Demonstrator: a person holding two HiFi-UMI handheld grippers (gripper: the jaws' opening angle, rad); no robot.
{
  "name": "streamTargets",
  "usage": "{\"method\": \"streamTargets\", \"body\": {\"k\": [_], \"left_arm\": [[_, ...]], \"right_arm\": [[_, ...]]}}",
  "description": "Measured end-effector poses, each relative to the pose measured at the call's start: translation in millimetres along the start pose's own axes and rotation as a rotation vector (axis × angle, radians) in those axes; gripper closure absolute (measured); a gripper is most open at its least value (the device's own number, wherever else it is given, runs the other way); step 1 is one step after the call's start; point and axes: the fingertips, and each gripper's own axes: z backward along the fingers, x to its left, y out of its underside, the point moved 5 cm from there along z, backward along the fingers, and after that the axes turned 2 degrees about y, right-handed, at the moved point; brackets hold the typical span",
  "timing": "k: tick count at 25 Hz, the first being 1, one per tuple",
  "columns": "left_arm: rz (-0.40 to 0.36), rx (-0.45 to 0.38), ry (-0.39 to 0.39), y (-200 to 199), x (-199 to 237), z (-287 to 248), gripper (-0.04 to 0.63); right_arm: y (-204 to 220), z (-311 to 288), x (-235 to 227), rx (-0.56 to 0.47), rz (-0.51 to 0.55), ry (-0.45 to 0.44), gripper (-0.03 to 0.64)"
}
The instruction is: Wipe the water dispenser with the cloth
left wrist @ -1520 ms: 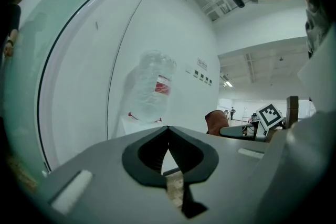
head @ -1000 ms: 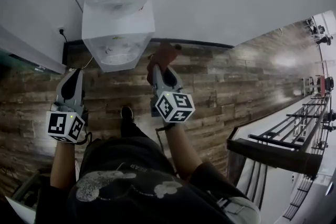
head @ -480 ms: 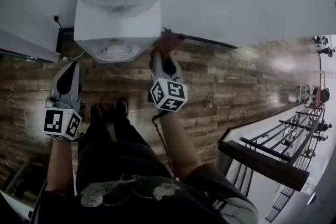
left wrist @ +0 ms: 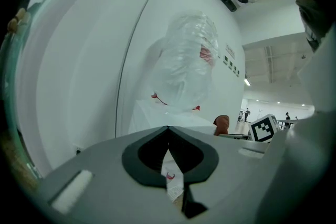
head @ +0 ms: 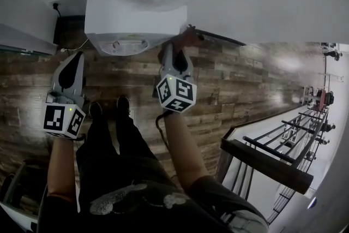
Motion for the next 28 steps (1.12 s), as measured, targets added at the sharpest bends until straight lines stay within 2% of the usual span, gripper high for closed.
{"method": "streamTargets", "body": {"k": [4, 8, 12, 19, 28], "left_arm": [[0.038, -0.001, -0.012, 5.9, 12.8, 3.4, 0.577], [0.031, 0.006, -0.006, 15.3, 27.9, 8.5, 0.577], [0.049, -0.003, -0.023, 28.0, 44.1, 16.4, 0.577], [0.064, 0.035, -0.011, 46.9, 54.2, 31.4, 0.577], [0.100, 0.066, 0.000, 51.4, 66.7, 50.6, 0.577]], "right_arm": [[1.2, 7.7, 26.9, -0.013, 0.006, -0.030, 0.555], [4.0, 10.8, 64.0, -0.024, 0.015, -0.077, 0.555], [7.0, 13.1, 103.8, -0.036, 0.065, -0.145, 0.555], [13.5, 11.5, 158.9, -0.053, 0.138, -0.243, 0.555], [19.3, 7.2, 218.1, -0.054, 0.126, -0.302, 0.555]]}}
